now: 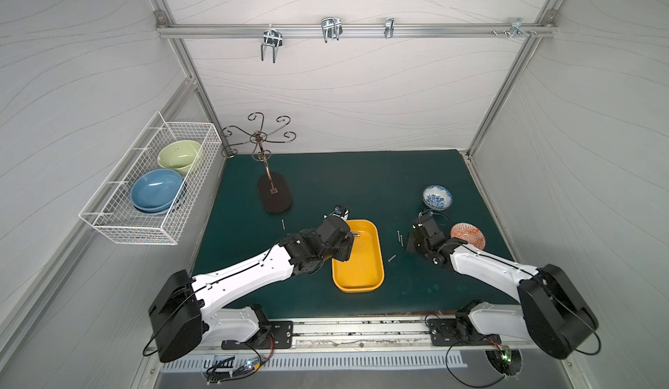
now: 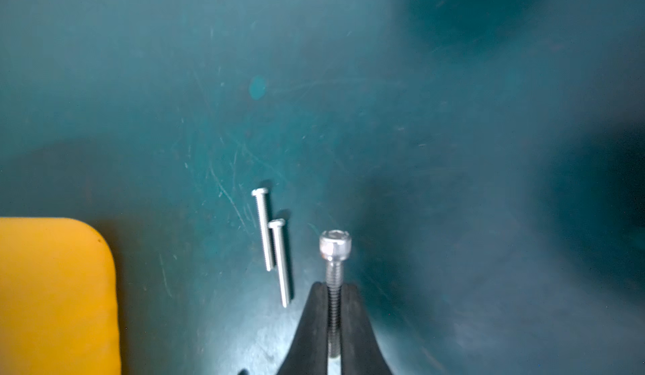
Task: Take out the screws from the storage box
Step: Place the screw at the center of the board.
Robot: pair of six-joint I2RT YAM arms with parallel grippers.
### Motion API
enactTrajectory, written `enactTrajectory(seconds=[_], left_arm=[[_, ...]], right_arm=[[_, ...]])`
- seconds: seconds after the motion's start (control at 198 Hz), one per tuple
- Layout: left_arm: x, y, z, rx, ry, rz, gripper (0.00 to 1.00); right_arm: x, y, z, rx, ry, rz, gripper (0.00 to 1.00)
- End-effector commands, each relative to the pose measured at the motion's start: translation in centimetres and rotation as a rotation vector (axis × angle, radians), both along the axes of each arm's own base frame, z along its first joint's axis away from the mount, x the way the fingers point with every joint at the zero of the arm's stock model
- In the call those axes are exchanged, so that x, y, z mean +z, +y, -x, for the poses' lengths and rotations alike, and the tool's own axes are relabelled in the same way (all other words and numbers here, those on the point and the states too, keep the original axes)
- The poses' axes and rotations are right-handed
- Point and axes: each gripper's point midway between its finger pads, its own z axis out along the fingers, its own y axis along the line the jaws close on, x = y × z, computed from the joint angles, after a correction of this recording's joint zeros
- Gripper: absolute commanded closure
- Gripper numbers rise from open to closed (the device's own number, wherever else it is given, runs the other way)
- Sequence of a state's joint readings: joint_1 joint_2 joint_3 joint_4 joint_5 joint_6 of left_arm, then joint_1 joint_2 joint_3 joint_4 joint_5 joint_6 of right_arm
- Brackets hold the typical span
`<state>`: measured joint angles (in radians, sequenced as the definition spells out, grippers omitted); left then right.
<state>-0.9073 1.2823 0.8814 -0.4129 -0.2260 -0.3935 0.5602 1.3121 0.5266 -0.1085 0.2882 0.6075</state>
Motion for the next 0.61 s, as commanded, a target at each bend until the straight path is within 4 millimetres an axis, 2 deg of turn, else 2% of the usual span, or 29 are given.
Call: enactTrajectory(seconds=[0.0, 0.046, 0.152, 0.38, 0.602], left_arm=[[0.5, -1.7, -0.8, -0.081, -0.004, -0.049, 0.42], [-0.3, -1.7, -1.1, -0.072, 0.013, -0.092, 0.45], [-1.3, -1.4, -1.5, -0.055, 0.026, -0.146, 0.45], [-3.2, -2.1, -1.9, -0.070, 0.070, -0.194, 0.44], [-5.0, -2.3, -2.7, -0.049, 0.094, -0.260, 0.47]], right_arm=[[-0.4, 1.4, -1.2, 0.045, -0.004, -0.027, 0.92], [-0.6, 1.7, -1.3, 0.052, 0.005, -0.026, 0.94], [-0.8, 2.1, -1.5, 0.066, 0.008, -0.034, 0.94], [-0.6, 1.4, -1.4, 0.049, -0.006, -0.013, 0.91], [-1.1, 1.1, -1.2, 0.036, 0.002, -0.008, 0.88]])
